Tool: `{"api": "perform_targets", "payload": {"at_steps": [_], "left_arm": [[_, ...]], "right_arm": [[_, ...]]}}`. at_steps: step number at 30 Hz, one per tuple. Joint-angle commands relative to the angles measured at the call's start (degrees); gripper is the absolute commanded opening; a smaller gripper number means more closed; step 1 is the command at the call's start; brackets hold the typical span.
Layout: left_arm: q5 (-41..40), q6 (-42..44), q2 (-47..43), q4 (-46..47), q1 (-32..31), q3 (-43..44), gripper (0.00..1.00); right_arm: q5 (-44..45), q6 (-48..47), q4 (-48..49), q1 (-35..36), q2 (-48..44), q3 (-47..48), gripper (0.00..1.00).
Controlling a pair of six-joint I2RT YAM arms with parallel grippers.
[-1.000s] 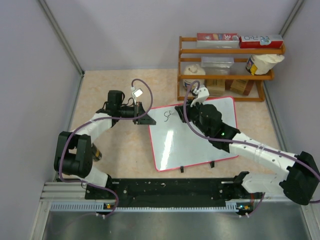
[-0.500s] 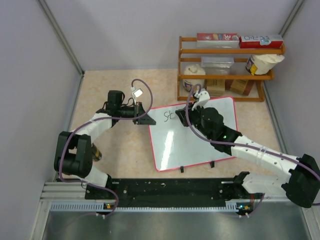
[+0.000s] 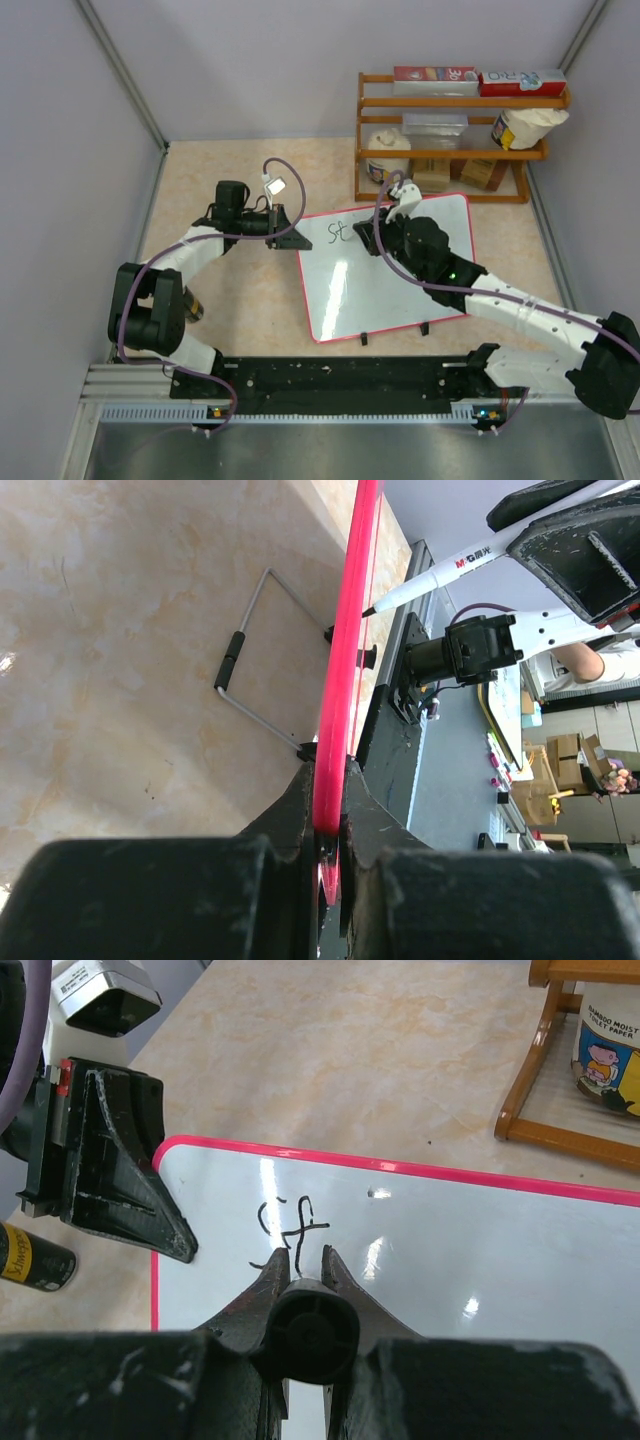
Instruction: Write a sentence on the whiteboard
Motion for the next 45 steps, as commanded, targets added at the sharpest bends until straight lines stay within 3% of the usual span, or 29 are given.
{"api": "perform_targets", "payload": {"at_steps": [1, 17, 45], "left_arm": [[-7.4, 7.8, 0.0, -2.2, -2.4, -0.6, 0.00], [-7.9, 8.0, -0.1, -2.9, -2.4, -0.4, 0.00], [-8.1, 8.2, -0.2, -3.2, -2.8, -0.4, 0.00]], "right_arm": [[3.3, -1.1, -1.8, -0.5, -1.2, -0.4, 0.00], [6.3, 0.4, 0.0, -1.3, -6.3, 1.6, 0.00], [2.2, -1.1, 0.9, -2.2, 0.0, 5.5, 0.00]]}}
